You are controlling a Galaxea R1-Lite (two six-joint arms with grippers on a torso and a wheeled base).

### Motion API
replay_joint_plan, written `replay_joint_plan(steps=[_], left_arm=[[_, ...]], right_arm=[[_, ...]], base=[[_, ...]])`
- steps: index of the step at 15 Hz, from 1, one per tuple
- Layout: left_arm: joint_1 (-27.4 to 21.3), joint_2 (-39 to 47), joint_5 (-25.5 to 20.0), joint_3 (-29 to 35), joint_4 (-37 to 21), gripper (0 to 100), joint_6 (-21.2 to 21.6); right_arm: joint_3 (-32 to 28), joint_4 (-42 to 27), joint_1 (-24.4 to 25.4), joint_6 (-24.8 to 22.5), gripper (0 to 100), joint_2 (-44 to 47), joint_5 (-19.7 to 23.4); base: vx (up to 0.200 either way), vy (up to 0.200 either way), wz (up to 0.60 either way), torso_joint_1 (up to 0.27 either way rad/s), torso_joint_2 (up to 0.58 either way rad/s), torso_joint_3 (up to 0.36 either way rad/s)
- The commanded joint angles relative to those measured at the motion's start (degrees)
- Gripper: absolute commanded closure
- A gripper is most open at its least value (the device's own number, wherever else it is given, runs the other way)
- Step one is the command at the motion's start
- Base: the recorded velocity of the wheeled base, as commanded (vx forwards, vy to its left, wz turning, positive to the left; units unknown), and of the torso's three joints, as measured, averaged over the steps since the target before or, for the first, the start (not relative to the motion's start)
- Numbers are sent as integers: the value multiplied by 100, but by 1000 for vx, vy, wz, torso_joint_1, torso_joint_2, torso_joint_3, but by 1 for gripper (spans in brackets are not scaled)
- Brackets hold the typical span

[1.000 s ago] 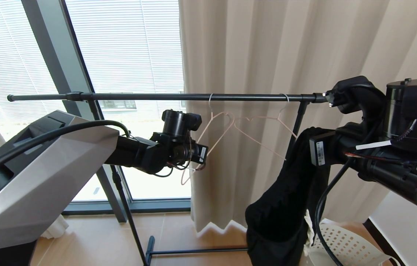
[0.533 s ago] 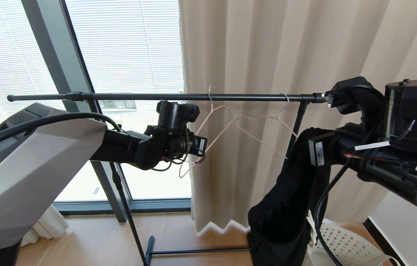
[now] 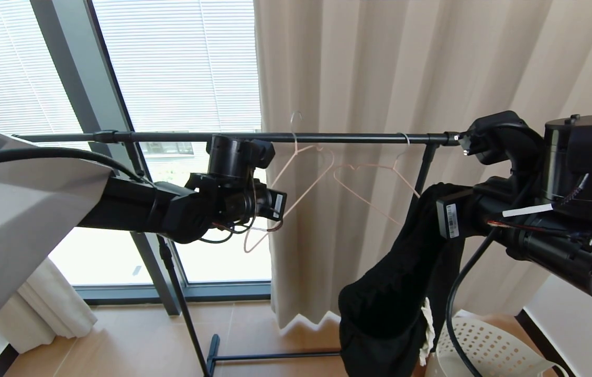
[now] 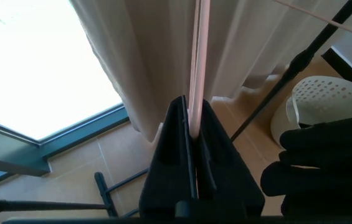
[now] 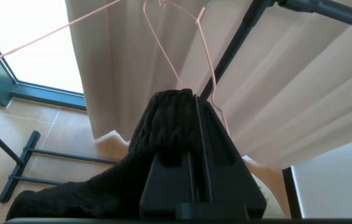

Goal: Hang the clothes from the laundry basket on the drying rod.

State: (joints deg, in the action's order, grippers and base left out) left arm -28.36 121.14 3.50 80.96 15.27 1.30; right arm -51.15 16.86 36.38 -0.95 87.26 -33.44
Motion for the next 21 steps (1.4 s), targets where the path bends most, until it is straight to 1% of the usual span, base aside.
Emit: replay_joint_plan(steps=[1, 3, 6, 7, 8, 10, 11, 13, 14, 15, 17, 18, 20, 21], left_arm=[[5, -644, -7, -678, 257, 100, 19], [-12, -899, -7, -1082, 406, 100, 28], [-21, -1611, -7, -2400, 933, 100, 45], [-21, -1681, -7, -2541, 1021, 100, 54], [5, -2024, -25, -3130, 1443, 100, 186], [-3, -2323, -51, -3859, 1883, 100, 458], [-21, -2428, -42, -4246, 2129, 100, 669], [-47, -2595, -42, -4694, 2489, 100, 880], [-162, -2657, -51, -5354, 3210, 100, 1109], [-179, -2657, -51, -5512, 3412, 100, 1135], [-320, -2648, -69, -6136, 4449, 100, 1118], [-390, -2630, -77, -6189, 4546, 100, 1100], [-557, -2586, -77, -6197, 4555, 100, 1082], [-566, -2578, -77, -6206, 4563, 100, 1056]], right_arm=[[35, 2, 71, -2, 100, 10, -5], [53, 10, 80, -2, 100, 19, -5], [114, 230, 80, -10, 100, 98, -14], [132, 239, 80, -10, 100, 107, -14], [132, 248, 80, -10, 100, 212, -22], [105, 256, 71, -10, 100, 265, -14], [88, 256, 71, -10, 100, 283, -14], [53, 256, 63, -10, 100, 353, -22], [70, 256, 54, -2, 100, 379, -40], [70, 256, 54, -2, 100, 388, -57], [53, 256, 19, -10, 100, 415, -119], [44, 256, -78, -10, 100, 423, -154], [35, 256, -166, -19, 100, 432, -172], [26, 256, -201, -19, 100, 432, -172]], base=[[0, 0, 0, 0, 0, 0], [0, 0, 0, 0, 0, 0], [0, 0, 0, 0, 0, 0], [0, 0, 0, 0, 0, 0], [0, 0, 0, 0, 0, 0], [0, 0, 0, 0, 0, 0], [0, 0, 0, 0, 0, 0], [0, 0, 0, 0, 0, 0], [0, 0, 0, 0, 0, 0], [0, 0, 0, 0, 0, 0], [0, 0, 0, 0, 0, 0], [0, 0, 0, 0, 0, 0], [0, 0, 0, 0, 0, 0], [0, 0, 0, 0, 0, 0]])
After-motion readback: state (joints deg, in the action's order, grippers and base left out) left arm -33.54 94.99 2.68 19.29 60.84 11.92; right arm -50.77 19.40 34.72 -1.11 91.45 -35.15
